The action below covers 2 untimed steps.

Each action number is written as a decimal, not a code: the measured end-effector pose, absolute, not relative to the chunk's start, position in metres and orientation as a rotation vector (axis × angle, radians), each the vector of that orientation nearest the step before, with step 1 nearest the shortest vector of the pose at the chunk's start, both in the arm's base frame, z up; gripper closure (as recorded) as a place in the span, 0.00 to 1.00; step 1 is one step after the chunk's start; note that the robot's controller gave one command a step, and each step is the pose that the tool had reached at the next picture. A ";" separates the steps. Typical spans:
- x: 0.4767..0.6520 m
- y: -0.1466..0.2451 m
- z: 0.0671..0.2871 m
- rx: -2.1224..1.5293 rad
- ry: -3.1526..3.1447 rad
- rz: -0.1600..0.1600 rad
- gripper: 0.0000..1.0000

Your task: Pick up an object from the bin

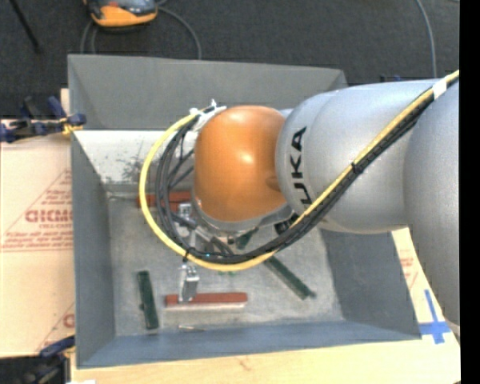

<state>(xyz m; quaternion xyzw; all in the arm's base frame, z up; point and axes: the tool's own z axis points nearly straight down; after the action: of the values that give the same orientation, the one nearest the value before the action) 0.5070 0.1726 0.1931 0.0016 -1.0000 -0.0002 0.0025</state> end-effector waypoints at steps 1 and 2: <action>0.509 0.172 0.196 0.000 -3.143 -0.003 0.00; 0.496 0.165 0.134 -0.045 -3.148 -0.005 0.00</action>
Offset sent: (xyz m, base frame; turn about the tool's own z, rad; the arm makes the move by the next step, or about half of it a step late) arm -0.0250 -0.0131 -0.1169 0.0603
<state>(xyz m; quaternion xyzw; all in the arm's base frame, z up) 0.4961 0.1650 0.1338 -0.0142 -0.9999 -0.0016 -0.0032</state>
